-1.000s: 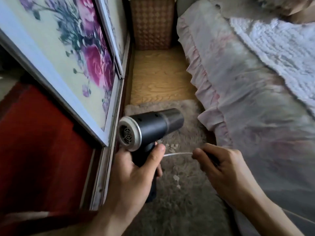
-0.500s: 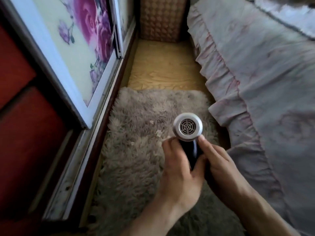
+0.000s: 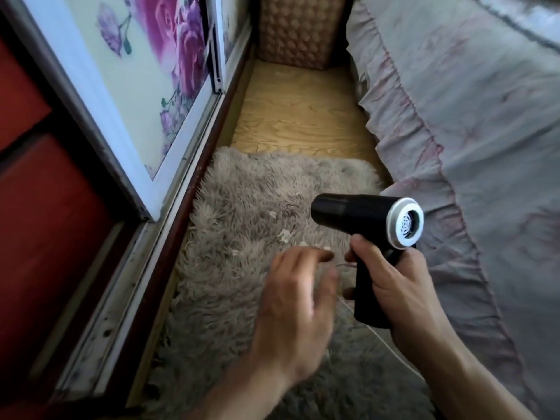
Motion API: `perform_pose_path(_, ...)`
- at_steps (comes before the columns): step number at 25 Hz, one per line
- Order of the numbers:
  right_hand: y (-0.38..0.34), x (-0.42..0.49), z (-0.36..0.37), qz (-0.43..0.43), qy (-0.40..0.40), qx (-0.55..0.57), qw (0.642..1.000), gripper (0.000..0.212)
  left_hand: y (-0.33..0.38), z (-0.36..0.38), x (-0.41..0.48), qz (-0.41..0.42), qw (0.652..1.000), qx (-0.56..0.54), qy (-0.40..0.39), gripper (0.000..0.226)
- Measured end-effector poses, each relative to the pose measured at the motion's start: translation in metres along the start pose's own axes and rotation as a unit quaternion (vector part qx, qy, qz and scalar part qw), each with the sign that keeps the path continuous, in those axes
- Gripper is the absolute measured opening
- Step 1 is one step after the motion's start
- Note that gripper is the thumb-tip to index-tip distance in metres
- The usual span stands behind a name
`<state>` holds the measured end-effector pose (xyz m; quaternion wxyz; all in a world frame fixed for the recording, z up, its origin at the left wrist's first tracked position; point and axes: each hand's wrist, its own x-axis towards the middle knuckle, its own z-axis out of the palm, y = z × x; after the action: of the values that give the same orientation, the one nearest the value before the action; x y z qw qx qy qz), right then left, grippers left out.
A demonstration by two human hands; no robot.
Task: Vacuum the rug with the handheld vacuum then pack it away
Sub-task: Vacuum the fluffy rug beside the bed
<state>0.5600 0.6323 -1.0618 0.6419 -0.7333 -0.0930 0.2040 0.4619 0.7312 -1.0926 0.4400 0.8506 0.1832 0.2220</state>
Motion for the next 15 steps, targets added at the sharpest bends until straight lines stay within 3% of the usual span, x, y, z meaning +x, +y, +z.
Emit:
perform_pose_path(5,-0.003,0.025,0.024,-0.006,-0.03,-0.167,0.985,0.038,-0.079,-0.004,0.011,-0.148,0.976,0.148,-0.054,0.029)
perform_pose_path(11,0.022,0.037,0.067,0.042,-0.126,-0.241,0.962,0.04,-0.133,0.001,-0.002,-0.192,0.932,0.286,-0.11,0.055)
perform_pose_path(15,0.044,0.044,0.088,0.055,-0.171,-0.253,0.951,0.038,-0.151,0.0,-0.009,-0.201,0.922,0.308,-0.123,0.066)
